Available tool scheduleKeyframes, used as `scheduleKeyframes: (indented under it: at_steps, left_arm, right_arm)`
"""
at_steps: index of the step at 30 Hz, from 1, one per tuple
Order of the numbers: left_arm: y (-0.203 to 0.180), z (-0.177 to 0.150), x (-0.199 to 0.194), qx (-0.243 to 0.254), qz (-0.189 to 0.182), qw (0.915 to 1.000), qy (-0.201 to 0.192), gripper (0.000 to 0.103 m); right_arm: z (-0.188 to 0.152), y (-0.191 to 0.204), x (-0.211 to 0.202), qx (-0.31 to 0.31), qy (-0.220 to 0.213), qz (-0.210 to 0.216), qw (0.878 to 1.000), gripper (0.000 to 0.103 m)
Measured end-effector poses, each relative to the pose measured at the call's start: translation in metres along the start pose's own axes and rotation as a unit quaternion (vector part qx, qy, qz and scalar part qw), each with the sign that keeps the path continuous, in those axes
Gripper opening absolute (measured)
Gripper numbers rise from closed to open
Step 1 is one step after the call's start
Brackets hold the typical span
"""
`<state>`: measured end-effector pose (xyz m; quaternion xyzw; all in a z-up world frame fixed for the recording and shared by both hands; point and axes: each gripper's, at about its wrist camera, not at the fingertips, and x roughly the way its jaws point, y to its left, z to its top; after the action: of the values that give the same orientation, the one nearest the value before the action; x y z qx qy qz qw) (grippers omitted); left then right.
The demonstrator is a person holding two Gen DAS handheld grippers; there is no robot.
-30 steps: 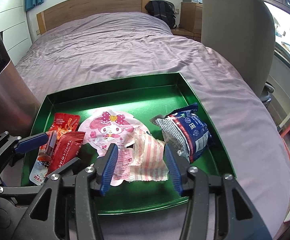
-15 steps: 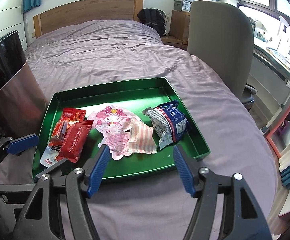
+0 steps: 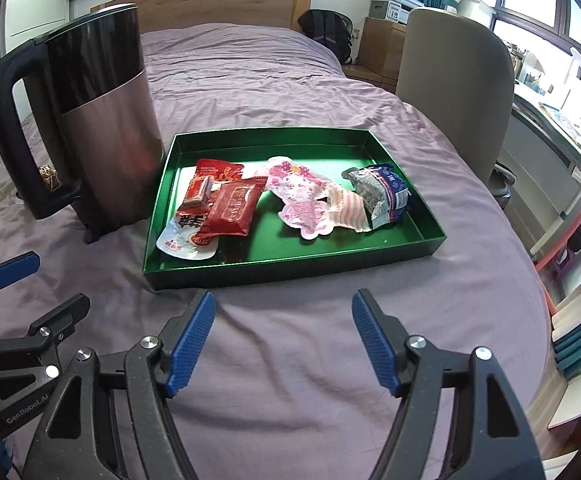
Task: Organize snacks
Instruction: 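Move both open tools away from the tray toward the remaining snacks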
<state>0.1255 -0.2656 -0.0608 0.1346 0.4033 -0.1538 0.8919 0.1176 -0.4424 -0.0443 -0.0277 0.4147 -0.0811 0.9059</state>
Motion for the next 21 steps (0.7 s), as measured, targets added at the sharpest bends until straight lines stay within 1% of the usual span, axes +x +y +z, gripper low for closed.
scheduleKeyframes:
  at_steps: [5, 10, 15, 21]
  left_arm:
    - [0.047, -0.015, -0.007, -0.04, 0.042, 0.9983, 0.005, 0.061]
    - [0.097, -0.03, -0.014, -0.084, 0.082, 0.9931, 0.009, 0.061]
    - [0.135, -0.046, -0.016, -0.113, 0.109, 0.9875, 0.014, 0.061]
    - [0.172, -0.065, -0.016, -0.144, 0.125, 0.9815, 0.022, 0.061]
  right_arm:
    - [-0.011, 0.045, -0.013, -0.019, 0.007, 0.044, 0.999, 0.103]
    - [-0.018, 0.097, -0.021, -0.055, 0.021, 0.086, 0.995, 0.103]
    - [-0.022, 0.14, -0.028, -0.093, 0.028, 0.099, 0.99, 0.103]
    - [-0.025, 0.177, -0.029, -0.132, 0.04, 0.107, 0.985, 0.103]
